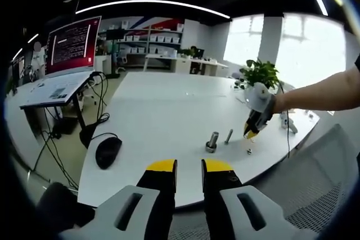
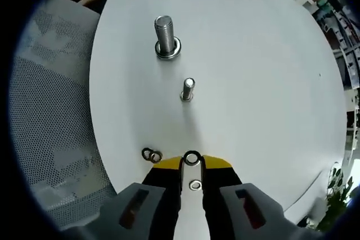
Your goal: Place the washer onto the threaded stud by aligning its center hole with the stud, sliding it down to the base, and recovering from edge contact or off-axis alignment until the washer reaches the visible bottom stop.
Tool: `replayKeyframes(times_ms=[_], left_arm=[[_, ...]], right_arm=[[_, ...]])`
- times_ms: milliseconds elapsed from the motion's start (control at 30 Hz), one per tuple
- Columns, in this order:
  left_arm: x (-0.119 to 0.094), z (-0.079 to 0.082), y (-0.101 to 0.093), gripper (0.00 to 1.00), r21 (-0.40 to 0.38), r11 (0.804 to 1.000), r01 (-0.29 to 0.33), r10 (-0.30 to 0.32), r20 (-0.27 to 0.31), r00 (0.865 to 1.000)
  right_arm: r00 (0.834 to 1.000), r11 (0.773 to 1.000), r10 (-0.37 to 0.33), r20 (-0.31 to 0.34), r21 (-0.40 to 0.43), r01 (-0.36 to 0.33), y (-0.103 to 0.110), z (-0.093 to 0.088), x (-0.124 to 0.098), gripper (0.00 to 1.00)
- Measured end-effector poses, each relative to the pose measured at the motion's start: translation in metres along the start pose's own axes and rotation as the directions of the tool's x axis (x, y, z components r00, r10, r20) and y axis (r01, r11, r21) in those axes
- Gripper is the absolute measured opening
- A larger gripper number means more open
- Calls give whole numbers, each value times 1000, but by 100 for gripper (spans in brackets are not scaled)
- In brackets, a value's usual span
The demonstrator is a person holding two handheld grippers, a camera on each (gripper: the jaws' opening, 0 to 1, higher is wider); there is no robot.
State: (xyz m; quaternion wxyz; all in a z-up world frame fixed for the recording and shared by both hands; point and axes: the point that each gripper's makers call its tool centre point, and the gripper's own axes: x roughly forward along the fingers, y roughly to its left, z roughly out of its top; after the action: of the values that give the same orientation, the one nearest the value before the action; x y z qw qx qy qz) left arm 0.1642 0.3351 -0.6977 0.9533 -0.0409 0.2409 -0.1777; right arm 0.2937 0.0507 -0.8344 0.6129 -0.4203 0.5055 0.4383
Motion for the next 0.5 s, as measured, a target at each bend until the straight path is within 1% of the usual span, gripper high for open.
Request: replayKeyframes(times_ms=[67, 500], left_arm=[[0, 0, 0, 15, 0, 1000, 0, 0, 0, 1000], [-1, 2, 0, 15, -9, 1000, -6, 6, 18, 1000]], right_arm=[[1000, 1000, 4, 17, -4, -4, 1, 7, -4, 14], [997, 996, 23, 68, -86, -17, 2, 47, -26, 14]])
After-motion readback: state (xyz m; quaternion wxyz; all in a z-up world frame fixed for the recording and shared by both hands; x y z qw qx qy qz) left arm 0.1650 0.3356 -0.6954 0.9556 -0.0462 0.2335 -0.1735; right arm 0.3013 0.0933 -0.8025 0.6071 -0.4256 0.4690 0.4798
